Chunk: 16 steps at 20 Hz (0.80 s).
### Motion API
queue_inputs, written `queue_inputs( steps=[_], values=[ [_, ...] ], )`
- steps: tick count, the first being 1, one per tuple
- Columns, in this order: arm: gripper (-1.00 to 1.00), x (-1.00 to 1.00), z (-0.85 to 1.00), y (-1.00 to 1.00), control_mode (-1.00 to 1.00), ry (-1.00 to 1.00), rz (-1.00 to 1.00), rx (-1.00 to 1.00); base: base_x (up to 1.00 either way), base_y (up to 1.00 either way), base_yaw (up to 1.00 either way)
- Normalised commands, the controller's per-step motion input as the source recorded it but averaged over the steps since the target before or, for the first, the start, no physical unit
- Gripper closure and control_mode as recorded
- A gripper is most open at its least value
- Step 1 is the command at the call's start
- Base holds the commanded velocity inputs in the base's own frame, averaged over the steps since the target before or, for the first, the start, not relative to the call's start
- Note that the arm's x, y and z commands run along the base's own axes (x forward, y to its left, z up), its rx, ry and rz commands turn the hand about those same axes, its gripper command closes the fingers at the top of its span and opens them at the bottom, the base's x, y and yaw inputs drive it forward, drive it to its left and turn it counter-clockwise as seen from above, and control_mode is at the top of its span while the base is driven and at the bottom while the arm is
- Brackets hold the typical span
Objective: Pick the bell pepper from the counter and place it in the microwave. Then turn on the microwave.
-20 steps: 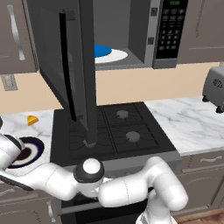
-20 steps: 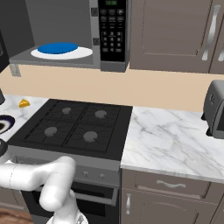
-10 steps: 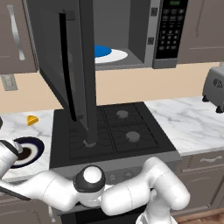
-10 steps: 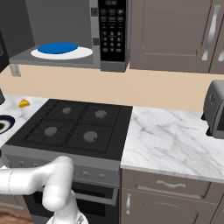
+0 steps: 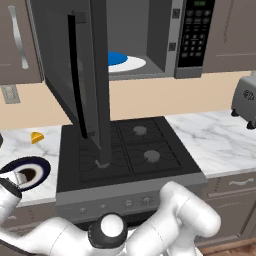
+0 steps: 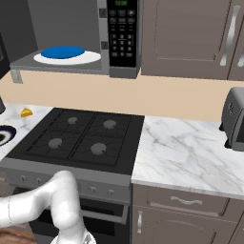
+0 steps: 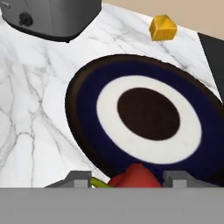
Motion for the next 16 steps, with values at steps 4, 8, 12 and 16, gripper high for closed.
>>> queue_inputs(
  steps=[4, 8, 12, 16],
  values=[
    [1.00, -0.34, -0.12, -0.41, -1.00, -0.19, 0.00, 0.07, 0.00, 0.00, 0.00],
    [1.00, -0.21, -0.06, -0.46, -1.00, -0.12, 0.00, 0.05, 0.00, 0.00, 0.00],
    [1.00, -0.11, 0.00, -0.48, -1.00, -0.09, 0.00, 0.06, 0.00, 0.00, 0.00],
    [1.00, -0.06, 0.03, -0.43, -1.00, -0.02, 0.00, 0.11, 0.00, 0.00, 0.00]
  ],
)
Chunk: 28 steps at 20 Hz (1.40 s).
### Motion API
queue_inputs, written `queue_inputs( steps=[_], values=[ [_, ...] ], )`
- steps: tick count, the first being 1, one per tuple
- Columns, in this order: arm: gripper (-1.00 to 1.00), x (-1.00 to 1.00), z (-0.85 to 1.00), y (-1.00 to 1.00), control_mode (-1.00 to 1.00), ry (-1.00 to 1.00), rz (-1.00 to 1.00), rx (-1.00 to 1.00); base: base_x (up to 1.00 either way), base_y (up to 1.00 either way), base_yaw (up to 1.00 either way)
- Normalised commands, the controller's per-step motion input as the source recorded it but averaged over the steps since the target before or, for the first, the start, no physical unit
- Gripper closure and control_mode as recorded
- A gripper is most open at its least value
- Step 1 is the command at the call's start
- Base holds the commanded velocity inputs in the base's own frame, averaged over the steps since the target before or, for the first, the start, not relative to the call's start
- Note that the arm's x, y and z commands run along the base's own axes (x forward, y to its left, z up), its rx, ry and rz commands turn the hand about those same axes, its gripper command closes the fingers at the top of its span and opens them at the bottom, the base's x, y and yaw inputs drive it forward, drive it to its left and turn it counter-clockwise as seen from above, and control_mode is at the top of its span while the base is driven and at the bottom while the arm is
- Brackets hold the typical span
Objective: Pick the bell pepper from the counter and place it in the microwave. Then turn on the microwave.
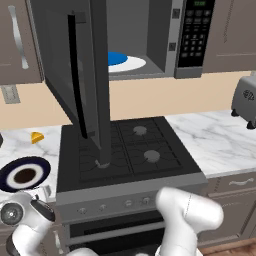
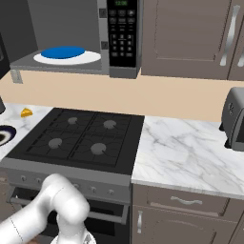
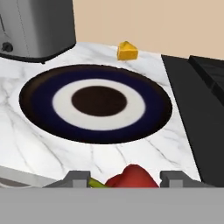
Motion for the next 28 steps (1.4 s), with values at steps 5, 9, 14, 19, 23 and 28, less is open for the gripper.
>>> queue_inputs(
  steps=[5, 9, 14, 19, 23, 28],
  values=[
    [1.00, -0.10, 0.01, -0.40, -1.00, 0.00, 0.00, 0.13, 0.00, 0.00, 0.00],
    [1.00, -0.13, 0.06, -0.34, -1.00, 0.00, 0.00, 0.13, 0.00, 0.00, 0.00],
    [1.00, -0.12, 0.17, -0.35, -1.00, 0.00, 0.00, 0.13, 0.00, 0.00, 0.00],
    [1.00, -0.12, 0.27, -0.36, -1.00, 0.00, 0.00, 0.12, 0.00, 0.00, 0.00],
    [1.00, -0.13, 0.28, -0.39, -1.00, 0.00, 0.00, 0.12, 0.00, 0.00, 0.00],
    [1.00, -0.12, 0.26, -0.40, -1.00, 0.03, 0.00, 0.11, 0.00, 0.00, 0.00]
  ],
)
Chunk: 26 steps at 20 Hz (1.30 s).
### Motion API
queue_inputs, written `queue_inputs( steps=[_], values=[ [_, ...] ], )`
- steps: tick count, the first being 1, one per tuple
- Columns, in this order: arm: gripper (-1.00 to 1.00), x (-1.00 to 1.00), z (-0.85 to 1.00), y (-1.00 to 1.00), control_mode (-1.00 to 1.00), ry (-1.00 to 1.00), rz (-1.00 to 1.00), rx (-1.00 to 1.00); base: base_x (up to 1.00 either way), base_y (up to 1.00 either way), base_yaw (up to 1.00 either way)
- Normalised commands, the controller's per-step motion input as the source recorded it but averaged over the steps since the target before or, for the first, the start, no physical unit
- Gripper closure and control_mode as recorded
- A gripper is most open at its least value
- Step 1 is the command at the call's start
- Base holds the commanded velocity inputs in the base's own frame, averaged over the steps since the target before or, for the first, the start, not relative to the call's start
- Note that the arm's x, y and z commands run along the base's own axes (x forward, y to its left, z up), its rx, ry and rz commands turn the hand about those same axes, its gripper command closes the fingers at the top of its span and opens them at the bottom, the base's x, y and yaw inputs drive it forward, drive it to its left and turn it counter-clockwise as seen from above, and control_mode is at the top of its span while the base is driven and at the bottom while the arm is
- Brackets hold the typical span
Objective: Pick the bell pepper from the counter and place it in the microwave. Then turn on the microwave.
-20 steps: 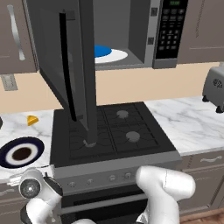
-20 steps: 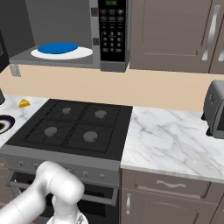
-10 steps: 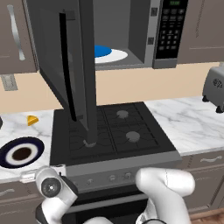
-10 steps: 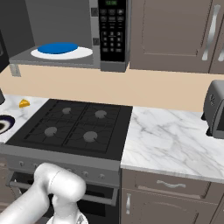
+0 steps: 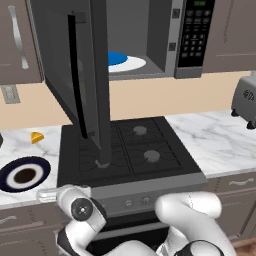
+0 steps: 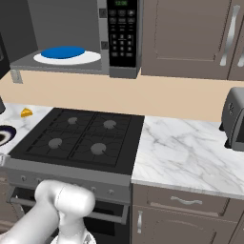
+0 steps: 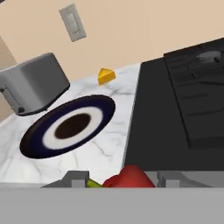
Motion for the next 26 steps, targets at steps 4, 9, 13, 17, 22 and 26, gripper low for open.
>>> queue_inputs(
  steps=[4, 9, 13, 17, 22, 26],
  values=[
    [1.00, -0.12, 0.29, -0.39, -1.00, 0.07, 0.00, 0.10, 0.00, 0.00, 0.00],
    [1.00, -0.07, 0.31, -0.39, -1.00, 0.16, 0.00, 0.08, 0.00, 0.00, 0.00],
    [1.00, -0.01, 0.33, -0.37, -1.00, 0.23, 0.00, 0.03, 0.00, 0.00, 0.00],
    [1.00, 0.00, 0.36, -0.33, -1.00, 0.25, 0.00, 0.02, 0.00, 0.00, 0.00],
    [1.00, -0.02, 0.38, -0.33, -1.00, 0.23, 0.00, 0.02, 0.00, 0.00, 0.00],
    [1.00, -0.02, 0.38, -0.29, -1.00, 0.18, 0.00, 0.00, 0.00, 0.00, 0.00]
  ],
)
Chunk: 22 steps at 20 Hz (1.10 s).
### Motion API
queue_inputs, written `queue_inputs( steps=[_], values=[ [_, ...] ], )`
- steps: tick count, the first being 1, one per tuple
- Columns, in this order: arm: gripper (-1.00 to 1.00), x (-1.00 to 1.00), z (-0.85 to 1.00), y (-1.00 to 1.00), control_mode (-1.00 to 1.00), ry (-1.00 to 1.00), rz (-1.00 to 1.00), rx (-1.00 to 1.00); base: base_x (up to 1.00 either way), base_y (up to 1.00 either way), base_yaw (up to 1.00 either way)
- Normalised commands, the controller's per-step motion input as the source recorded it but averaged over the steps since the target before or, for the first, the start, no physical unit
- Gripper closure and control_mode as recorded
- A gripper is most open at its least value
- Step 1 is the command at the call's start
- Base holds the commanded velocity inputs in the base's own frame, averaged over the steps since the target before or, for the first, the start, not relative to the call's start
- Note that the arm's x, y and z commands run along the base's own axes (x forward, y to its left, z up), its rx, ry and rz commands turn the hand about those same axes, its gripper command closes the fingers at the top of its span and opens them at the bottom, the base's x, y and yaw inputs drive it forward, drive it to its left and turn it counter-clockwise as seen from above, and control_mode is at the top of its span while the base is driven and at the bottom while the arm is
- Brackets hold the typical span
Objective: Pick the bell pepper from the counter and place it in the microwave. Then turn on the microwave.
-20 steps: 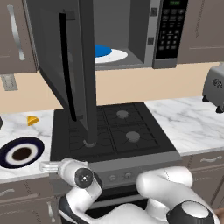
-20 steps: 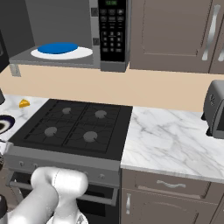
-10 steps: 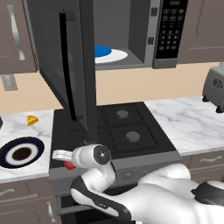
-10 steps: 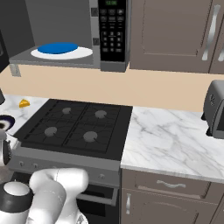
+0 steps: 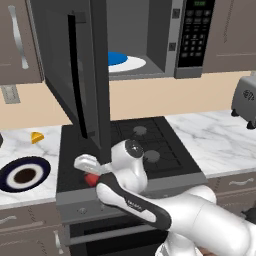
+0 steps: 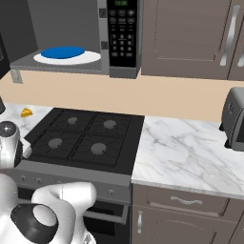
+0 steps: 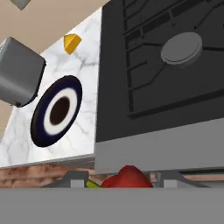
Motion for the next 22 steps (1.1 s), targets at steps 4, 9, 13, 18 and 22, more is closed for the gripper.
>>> queue_inputs(
  steps=[4, 9, 13, 18, 22],
  values=[
    [1.00, 0.00, 0.39, -0.28, -1.00, 0.15, 0.00, 0.00, 0.00, 0.00, 0.00],
    [1.00, 0.00, 0.36, -0.24, -1.00, 0.20, 0.00, 0.00, 0.00, 0.00, 0.00],
    [1.00, 0.02, 0.38, -0.19, -1.00, 0.16, -0.02, 0.00, 0.00, 0.00, 0.00],
    [1.00, 0.04, 0.40, -0.18, -1.00, 0.09, -0.01, 0.00, 0.00, 0.00, 0.00],
    [1.00, 0.07, 0.35, -0.17, -1.00, 0.02, 0.00, 0.00, 0.00, 0.00, 0.00]
  ],
)
